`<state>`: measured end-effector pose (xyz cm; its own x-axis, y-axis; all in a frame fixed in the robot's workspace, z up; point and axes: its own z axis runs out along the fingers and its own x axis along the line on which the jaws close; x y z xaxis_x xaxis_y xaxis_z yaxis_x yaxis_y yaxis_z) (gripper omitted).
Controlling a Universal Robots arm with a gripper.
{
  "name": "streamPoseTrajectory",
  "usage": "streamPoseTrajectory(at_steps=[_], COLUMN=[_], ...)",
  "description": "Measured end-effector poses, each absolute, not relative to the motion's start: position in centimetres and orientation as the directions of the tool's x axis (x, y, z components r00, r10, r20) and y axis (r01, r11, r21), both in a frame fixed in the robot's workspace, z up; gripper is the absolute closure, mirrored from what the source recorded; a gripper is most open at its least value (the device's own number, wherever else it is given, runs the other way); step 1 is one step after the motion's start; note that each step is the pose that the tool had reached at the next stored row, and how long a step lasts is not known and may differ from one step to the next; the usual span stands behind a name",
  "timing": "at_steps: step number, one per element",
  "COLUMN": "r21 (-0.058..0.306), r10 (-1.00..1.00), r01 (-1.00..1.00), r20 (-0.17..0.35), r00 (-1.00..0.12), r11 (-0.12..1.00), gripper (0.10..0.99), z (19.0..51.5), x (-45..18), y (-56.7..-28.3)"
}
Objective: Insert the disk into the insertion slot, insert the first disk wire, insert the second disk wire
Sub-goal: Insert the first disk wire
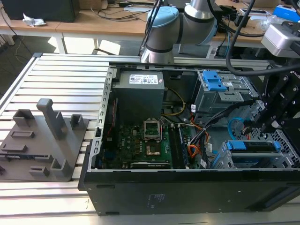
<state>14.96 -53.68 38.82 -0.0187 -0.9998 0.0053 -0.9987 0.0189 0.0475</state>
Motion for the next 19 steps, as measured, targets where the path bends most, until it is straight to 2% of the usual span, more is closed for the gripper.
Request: streamPoseTrajectory(at_steps=[11, 19], r21=[0.052, 0.051], r10=[-0.999, -0.999], r01=[-0.998, -0.997], r20=[0.006, 0.013], r00=[-0.042, -0.049], r11=[0.043, 0.05], gripper=[0.784, 0.784], z=[37.2, 35.9], x=[16.3, 16.3], y=[-52.0, -51.9])
